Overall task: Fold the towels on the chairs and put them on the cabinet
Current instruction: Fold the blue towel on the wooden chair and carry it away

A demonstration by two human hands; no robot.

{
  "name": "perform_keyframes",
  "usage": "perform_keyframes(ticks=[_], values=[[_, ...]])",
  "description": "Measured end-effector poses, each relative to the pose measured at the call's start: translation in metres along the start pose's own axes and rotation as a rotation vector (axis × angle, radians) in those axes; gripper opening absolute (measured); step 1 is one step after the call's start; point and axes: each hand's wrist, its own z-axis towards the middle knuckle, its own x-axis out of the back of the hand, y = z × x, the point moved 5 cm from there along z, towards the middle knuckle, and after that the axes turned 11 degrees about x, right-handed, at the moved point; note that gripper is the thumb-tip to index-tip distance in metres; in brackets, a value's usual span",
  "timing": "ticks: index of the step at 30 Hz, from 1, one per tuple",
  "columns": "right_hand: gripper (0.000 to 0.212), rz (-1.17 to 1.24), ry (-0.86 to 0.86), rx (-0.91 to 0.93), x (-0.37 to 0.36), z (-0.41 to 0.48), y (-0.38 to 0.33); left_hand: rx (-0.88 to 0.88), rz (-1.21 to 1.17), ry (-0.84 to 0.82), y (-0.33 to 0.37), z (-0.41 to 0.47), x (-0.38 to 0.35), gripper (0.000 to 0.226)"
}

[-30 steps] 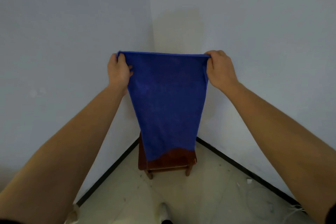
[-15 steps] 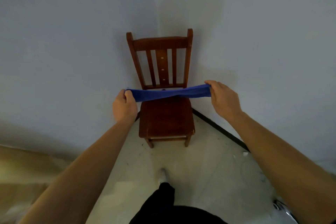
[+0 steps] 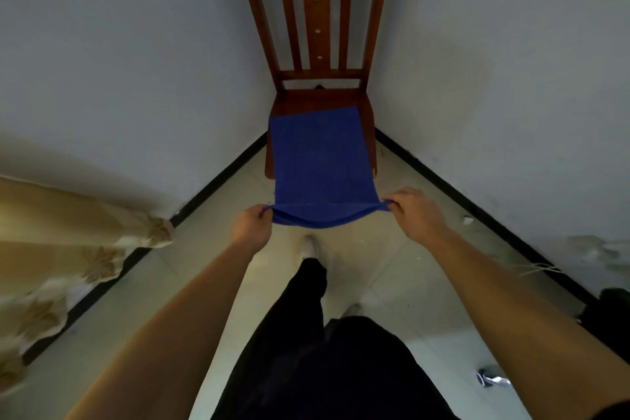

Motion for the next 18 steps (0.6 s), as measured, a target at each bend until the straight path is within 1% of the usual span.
perform_keyframes(ticks=[2,5,7,11,14,18], values=[[0.029,0.004,-0.037,-0.016,-0.005,0.000,0.002,0.005,0.008,-0.009,-0.006,0.005,-0.003,0.028],[0.029,0.020,-0.032,-0.033,-0.004,0.012,0.003,0.029,-0.012,0.012,-0.004,0.021,0.001,0.029],[0.030,0.054,-0.006,-0.054,0.000,0.032,0.007,0.049,-0.078,0.022,0.004,0.043,0.005,0.027],[0.029,0.169,0.095,-0.136,0.008,0.100,0.020,0.085,-0.174,0.044,0.029,0.109,0.010,0.026],[0.032,0.237,0.121,-0.209,0.006,0.157,0.033,0.129,-0.198,0.040,0.049,0.167,0.007,0.027],[0.027,0.197,0.138,-0.242,-0.009,0.241,0.063,0.165,-0.237,0.044,0.067,0.248,-0.006,0.027]])
